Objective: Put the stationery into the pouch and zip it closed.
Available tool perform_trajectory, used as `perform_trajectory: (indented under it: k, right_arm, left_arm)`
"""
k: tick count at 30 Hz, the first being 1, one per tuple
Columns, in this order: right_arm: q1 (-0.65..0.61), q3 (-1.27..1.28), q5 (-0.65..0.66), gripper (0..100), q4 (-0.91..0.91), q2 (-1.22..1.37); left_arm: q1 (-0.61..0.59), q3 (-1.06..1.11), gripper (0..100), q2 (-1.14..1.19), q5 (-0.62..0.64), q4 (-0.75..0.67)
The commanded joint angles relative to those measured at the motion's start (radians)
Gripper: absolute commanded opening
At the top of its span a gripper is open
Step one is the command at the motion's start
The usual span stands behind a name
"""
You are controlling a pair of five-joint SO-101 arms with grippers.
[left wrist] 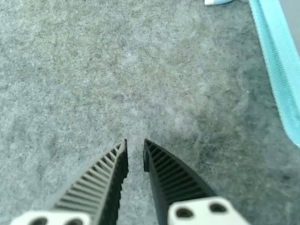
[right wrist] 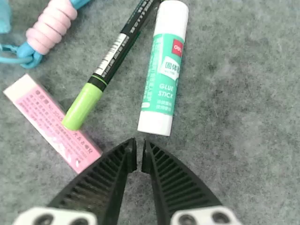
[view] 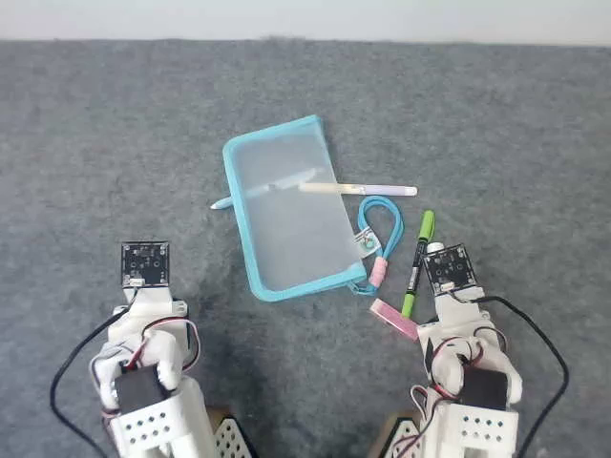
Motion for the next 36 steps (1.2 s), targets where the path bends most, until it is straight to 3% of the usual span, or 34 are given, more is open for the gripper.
perform_trajectory:
  k: [1,28,36]
  right_arm:
    - [0.008,0.018,0.002,3.5,0.008,-0.019]
    - [0.008,0.018,0.002,3.5,0.008,-0.019]
    - [-0.142,0.018,-0.003,3.5,0.007,-0.018]
  left_arm:
    - [-0.003,-0.007,5,-0.02,-0.008,0.008]
    - [-0.003,-0.007,5,-0.02,-0.008,0.008]
    - [0.21,-0.008,5,-0.02,-0.005,0.008]
